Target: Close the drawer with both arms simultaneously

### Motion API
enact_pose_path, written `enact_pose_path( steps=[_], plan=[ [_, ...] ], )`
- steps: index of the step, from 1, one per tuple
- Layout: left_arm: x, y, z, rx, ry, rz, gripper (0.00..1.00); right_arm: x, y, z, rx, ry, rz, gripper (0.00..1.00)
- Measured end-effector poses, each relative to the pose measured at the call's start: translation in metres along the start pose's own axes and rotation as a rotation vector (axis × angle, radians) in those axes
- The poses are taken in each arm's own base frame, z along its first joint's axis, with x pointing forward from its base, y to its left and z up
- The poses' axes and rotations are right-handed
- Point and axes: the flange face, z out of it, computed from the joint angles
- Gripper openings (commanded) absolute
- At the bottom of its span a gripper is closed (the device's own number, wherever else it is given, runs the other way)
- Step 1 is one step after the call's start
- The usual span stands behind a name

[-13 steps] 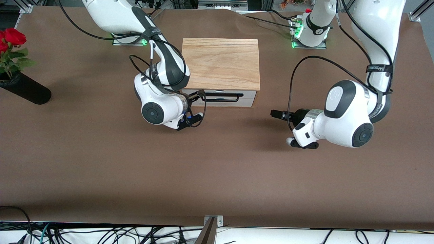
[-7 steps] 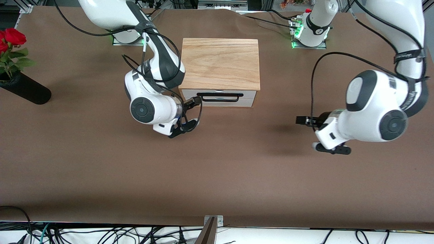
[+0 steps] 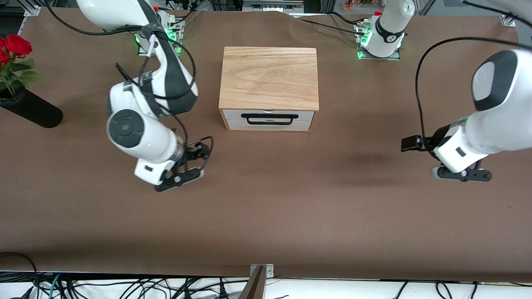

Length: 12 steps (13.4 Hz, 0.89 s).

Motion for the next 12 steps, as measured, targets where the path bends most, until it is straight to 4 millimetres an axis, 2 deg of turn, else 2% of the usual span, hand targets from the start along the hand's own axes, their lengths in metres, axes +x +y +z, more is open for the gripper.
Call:
enact_pose_path(
  steps=[2,4,7,10,12],
  plan=[
    [-0.012,-0.004,-0.023,0.028,0.027,0.017,1.00,0.000,0.042,-0.014,-0.013,0.025,0.059,1.00],
    [-0.026,-0.009,-0.043,0.087,0.046,0.061,1.00,-0.005,0.083,-0.036,-0.009,0.056,0.111,1.00],
    [-0.055,-0.023,-0.058,0.129,0.055,0.065,1.00,-0.022,0.131,-0.079,-0.003,0.101,0.176,1.00],
    [-0.078,-0.037,-0.056,0.137,0.074,0.089,1.00,-0.067,0.207,-0.124,0.022,0.134,0.261,1.00],
    [-0.084,-0.038,-0.054,0.137,0.078,0.093,1.00,-0.104,0.241,-0.148,0.039,0.140,0.235,1.00]
  ],
)
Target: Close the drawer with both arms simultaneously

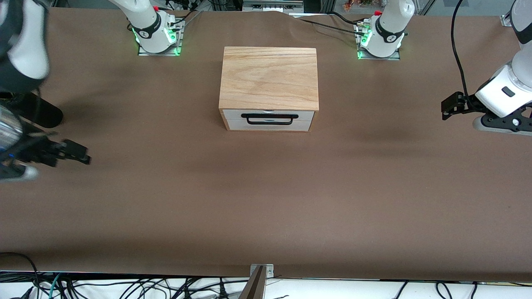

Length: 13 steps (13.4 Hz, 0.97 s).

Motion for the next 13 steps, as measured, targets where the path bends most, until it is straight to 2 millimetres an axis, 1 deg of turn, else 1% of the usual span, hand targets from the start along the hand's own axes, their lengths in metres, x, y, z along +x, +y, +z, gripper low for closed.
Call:
enact_pose_path(
  steps=[1,3,5,6,7,10,11,13],
  plan=[
    [-0.001,0.000,0.001,0.000,0.000,0.000,1.00,-0.013,0.011,-0.009,0.010,-0.001,-0.026,1.00],
    [-0.001,-0.006,0.000,0.000,0.004,-0.008,1.00,-0.039,0.036,-0.022,0.002,-0.006,-0.066,1.00],
    [-0.001,-0.010,-0.001,0.001,0.013,-0.014,1.00,-0.056,0.062,-0.032,-0.041,-0.010,-0.071,1.00],
    [-0.001,-0.010,-0.002,0.001,0.015,-0.014,1.00,-0.060,0.069,-0.036,-0.064,-0.014,-0.075,1.00],
    [-0.001,-0.010,-0.002,0.001,0.017,-0.014,1.00,-0.062,0.068,-0.038,-0.084,-0.018,-0.087,1.00],
    [-0.001,-0.011,-0.003,0.001,0.018,-0.016,1.00,-0.057,0.044,-0.036,-0.130,-0.033,-0.145,1.00],
    [-0.002,-0.013,-0.003,0.001,0.018,-0.018,1.00,-0.057,0.041,-0.035,-0.135,-0.035,-0.153,1.00],
    [-0.002,-0.018,-0.002,0.001,0.017,-0.028,1.00,-0.057,0.042,-0.034,-0.139,-0.038,-0.153,1.00]
  ],
)
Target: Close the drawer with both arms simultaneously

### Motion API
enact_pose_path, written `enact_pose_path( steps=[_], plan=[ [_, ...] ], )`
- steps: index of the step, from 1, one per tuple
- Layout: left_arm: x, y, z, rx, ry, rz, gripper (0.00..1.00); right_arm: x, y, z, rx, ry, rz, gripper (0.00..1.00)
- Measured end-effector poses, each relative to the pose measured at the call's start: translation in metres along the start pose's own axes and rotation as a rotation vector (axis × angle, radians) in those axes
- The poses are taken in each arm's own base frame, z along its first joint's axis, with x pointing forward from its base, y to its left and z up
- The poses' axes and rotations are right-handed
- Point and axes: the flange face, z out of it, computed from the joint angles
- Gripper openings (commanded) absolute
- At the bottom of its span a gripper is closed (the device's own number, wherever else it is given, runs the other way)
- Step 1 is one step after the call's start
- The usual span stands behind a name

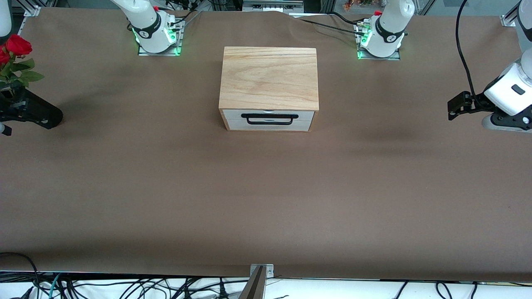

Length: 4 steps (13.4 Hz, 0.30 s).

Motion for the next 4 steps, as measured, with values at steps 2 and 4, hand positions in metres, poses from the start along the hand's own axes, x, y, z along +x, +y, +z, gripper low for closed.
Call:
enact_pose_path(
  steps=[2,4],
  plan=[
    [-0.0003,-0.0031,0.0003,0.000,-0.001,-0.005,1.00,0.0006,-0.0017,0.0003,0.001,-0.001,-0.003,1.00],
    [-0.0004,-0.0038,0.0003,0.000,-0.001,-0.007,1.00,0.0011,-0.0030,0.0007,0.001,-0.002,-0.006,1.00]
  ],
)
